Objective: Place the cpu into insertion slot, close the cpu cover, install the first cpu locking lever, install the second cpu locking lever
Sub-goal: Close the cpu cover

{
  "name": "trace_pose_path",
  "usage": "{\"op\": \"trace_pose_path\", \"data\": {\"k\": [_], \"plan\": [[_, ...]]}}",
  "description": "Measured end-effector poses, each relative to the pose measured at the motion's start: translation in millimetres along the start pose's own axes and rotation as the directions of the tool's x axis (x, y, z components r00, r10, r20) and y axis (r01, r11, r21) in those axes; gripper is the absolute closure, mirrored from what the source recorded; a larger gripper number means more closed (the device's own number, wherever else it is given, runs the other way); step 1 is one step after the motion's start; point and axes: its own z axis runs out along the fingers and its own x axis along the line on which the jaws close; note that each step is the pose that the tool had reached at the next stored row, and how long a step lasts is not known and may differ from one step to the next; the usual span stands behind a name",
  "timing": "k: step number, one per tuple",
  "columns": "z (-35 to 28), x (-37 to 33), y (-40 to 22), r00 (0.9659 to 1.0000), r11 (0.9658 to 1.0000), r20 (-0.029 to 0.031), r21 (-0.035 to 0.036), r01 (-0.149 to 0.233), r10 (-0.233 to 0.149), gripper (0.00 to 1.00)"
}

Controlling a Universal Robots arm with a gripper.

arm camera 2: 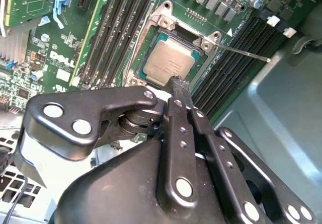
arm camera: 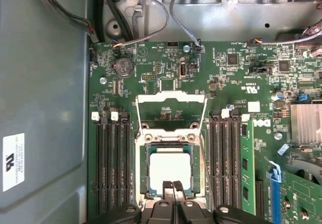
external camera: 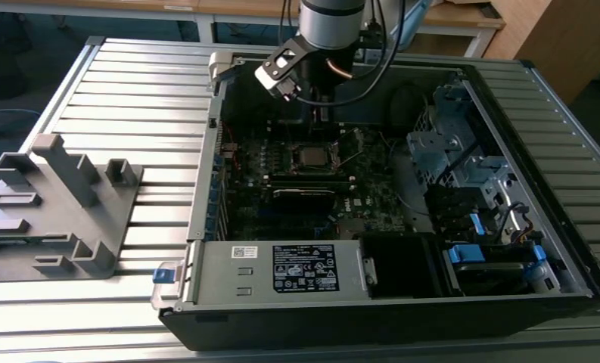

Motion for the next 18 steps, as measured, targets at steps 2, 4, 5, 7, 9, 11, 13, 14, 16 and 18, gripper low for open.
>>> {"op": "trace_pose_path", "data": {"k": [2, 4, 5, 7, 9, 11, 13, 14, 16, 18], "plan": [[-1.1, 0.0, 0.0, 1.0000, 1.0000, -0.0001, 0.0000, 0.000, 0.000, 0.89], [-1.1, 0.1, 0.1, 1.0000, 1.0000, -0.0002, -0.0001, 0.000, 0.000, 0.89], [-1.1, 0.1, 0.0, 1.0000, 1.0000, -0.0002, -0.0001, 0.000, 0.000, 0.89], [-1.2, 0.0, 0.0, 1.0000, 1.0000, 0.0000, 0.0000, 0.000, 0.000, 0.89], [-2.2, 0.0, 0.0, 1.0000, 1.0000, 0.0004, 0.0003, 0.000, 0.000, 0.89], [-2.9, 0.1, 0.1, 1.0000, 1.0000, 0.0000, 0.0000, 0.000, 0.000, 0.89], [-2.9, 0.1, 0.1, 1.0000, 1.0000, -0.0003, -0.0001, 0.000, 0.000, 0.89], [-3.0, 0.1, 0.1, 1.0000, 1.0000, -0.0003, -0.0001, 0.000, 0.000, 0.89], [-3.1, 0.1, 0.1, 1.0000, 1.0000, -0.0001, 0.0000, 0.000, 0.000, 0.89], [-3.2, 0.1, 0.1, 1.0000, 1.0000, -0.0001, 0.0000, 0.000, 0.000, 0.89]]}}
